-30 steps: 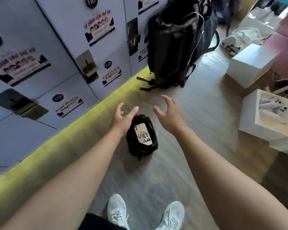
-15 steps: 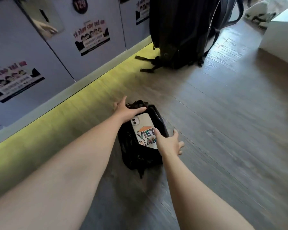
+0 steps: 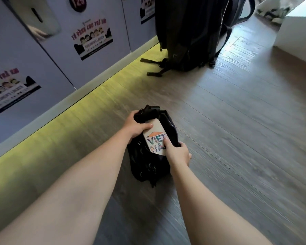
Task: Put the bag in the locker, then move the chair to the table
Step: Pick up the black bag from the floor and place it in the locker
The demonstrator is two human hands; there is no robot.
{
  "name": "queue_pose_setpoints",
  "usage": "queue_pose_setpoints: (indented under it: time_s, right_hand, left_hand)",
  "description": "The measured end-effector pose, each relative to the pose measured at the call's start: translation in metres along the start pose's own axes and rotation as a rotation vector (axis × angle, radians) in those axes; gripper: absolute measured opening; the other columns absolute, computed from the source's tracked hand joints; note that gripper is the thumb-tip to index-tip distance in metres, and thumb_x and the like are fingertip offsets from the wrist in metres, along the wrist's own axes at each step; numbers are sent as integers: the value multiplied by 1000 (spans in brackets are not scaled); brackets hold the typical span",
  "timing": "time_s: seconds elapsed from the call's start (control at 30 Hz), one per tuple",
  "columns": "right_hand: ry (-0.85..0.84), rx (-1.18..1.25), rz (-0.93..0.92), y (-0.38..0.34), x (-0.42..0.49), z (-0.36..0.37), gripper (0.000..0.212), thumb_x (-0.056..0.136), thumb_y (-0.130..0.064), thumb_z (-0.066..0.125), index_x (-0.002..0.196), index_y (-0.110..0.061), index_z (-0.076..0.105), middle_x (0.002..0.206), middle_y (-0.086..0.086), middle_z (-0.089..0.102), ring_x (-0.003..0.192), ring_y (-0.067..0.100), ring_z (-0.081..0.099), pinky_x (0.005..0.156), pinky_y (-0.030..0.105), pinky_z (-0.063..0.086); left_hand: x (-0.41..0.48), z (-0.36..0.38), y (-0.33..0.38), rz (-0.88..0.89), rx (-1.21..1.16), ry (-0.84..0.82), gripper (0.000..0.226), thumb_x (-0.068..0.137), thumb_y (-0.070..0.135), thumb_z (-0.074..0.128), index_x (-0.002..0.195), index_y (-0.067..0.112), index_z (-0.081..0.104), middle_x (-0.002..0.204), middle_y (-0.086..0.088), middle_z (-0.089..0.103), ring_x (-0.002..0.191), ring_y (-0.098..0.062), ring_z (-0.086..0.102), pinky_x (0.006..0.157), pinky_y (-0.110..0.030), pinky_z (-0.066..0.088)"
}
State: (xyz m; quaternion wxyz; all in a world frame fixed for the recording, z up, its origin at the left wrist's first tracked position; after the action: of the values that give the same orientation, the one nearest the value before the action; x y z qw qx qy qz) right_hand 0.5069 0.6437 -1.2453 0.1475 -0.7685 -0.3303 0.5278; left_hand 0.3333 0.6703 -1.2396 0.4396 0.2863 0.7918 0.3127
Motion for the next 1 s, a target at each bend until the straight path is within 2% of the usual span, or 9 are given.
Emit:
queue_pose_setpoints:
  time_s: [0.1,0.2,0.3,0.4,0.6,0.7,0.8,0.9,1.0]
  right_hand:
    - [15,26,-52,-16,-8,-6,68,79,-66,64,134,-28,53,132,9,45,98,25,51,90,35,45]
    - [29,76,-119,-53,-32,-19,63,77,-65,64,129,-30,57,127,6,46,94,23,53,96,39,49]
    - [12,132,-197,-116,-84,-54,61,75,-64,67,125,-30,59,116,1,42,93,22,56,96,40,50]
    - [-8,141,-274,-197,-162,-102,61,74,-63,68,125,-31,57,113,-1,40,89,20,57,93,43,53]
    - [-20,151,-421,-367,-361,-218,67,70,-65,71,127,-32,57,115,-2,40,101,21,60,93,43,54]
    - [-10,141,-488,-436,-462,-276,69,71,-67,71,128,-31,56,120,0,46,88,15,58,86,36,55]
    - [-25,136,-583,-489,-552,-327,70,74,-65,70,132,-29,55,117,2,42,80,11,51,78,30,50]
    - [-38,151,-704,-527,-625,-376,74,73,-67,69,132,-25,56,125,6,50,93,19,56,87,36,53]
    - [-70,177,-821,-547,-690,-422,76,65,-74,67,125,-29,60,120,5,60,98,22,62,85,36,54]
  left_hand:
    - [-3,-5,18,43,-10,29,76,70,16,85,135,20,45,133,-5,56,111,-18,55,95,-29,43]
    - [-20,-28,65,95,-3,77,77,69,20,85,135,24,45,134,-3,55,118,-24,55,101,-39,45]
    - [-62,-70,142,158,-45,148,77,67,26,86,133,29,46,132,-2,56,117,-24,55,101,-42,46]
    - [-124,-126,238,219,-81,208,77,65,29,87,131,30,48,128,0,58,115,-21,55,102,-41,45]
    - [-280,-249,446,275,-142,296,85,65,34,86,138,26,43,129,0,57,115,-22,55,103,-40,46]
    - [-357,-305,535,306,-148,331,89,63,37,86,139,23,41,135,-5,54,121,-26,53,104,-42,44]
    - [-434,-352,611,391,-180,385,84,65,34,86,136,23,43,133,-5,56,120,-25,54,103,-40,45]
    - [-509,-387,672,469,-215,453,85,59,39,88,132,25,45,129,-4,59,116,-25,56,102,-42,47]
    - [-589,-409,715,572,-273,527,82,60,37,88,129,27,45,127,-3,59,114,-24,57,100,-41,49]
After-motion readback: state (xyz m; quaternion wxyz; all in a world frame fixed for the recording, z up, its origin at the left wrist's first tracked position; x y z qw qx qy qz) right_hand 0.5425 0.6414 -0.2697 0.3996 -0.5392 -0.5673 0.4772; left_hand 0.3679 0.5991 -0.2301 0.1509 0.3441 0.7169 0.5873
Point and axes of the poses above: each hand's wrist, its own x-axis towards the middle knuckle, its own z-axis out of the palm, y = z × x, the point moved 1 cm from there along x, towards the middle knuckle
